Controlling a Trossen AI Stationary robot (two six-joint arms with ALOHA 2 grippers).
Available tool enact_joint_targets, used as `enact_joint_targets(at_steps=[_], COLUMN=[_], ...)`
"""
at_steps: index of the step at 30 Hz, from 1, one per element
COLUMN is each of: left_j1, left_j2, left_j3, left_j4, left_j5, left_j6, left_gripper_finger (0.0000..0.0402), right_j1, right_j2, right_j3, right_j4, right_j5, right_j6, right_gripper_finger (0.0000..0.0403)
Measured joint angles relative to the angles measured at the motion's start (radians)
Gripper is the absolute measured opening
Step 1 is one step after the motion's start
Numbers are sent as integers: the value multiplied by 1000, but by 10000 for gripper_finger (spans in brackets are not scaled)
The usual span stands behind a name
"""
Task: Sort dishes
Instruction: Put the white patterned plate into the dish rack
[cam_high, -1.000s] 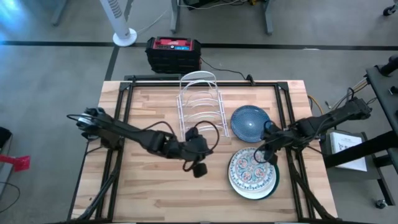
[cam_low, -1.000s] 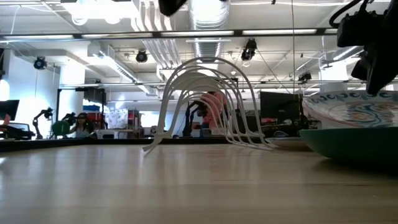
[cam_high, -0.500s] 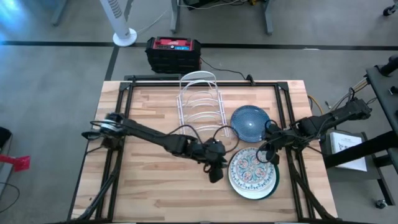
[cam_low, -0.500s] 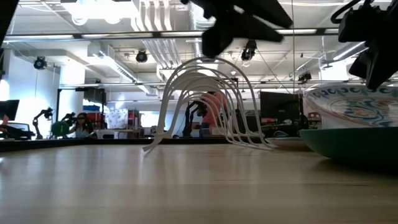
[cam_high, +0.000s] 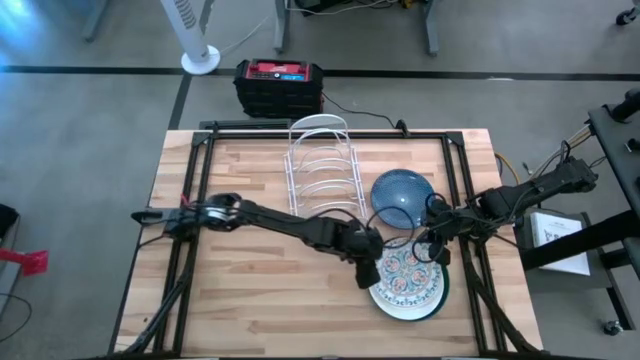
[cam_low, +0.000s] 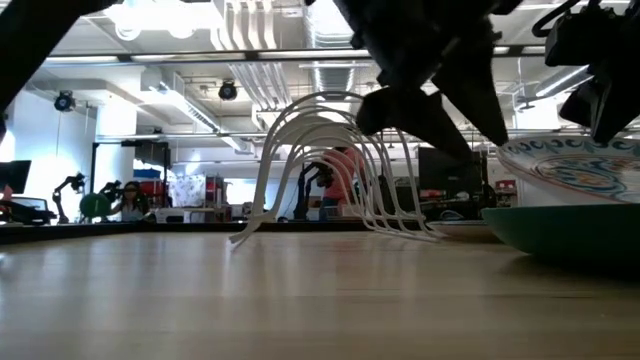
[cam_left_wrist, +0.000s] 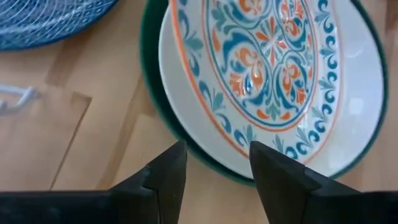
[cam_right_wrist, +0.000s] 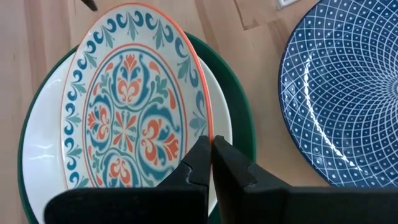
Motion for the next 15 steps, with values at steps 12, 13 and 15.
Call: enact_joint_targets(at_steps=[12, 13, 15], left_j1=[14, 18, 27], left_j2=[129, 129, 129], left_j3=[268, 260, 241], left_j4=[-164, -165, -158], left_j5=[18, 22, 22], left_j6=[102, 95, 86], left_gripper_finger=[167, 167, 167], right_j1=[0, 0, 0], right_j2=[0, 0, 0], right_j3=[0, 0, 0], right_j4=[5, 7, 8], right_j5=[-9, -9, -9], right_j6=[-27, -30, -34], right_gripper_finger=[0, 0, 0])
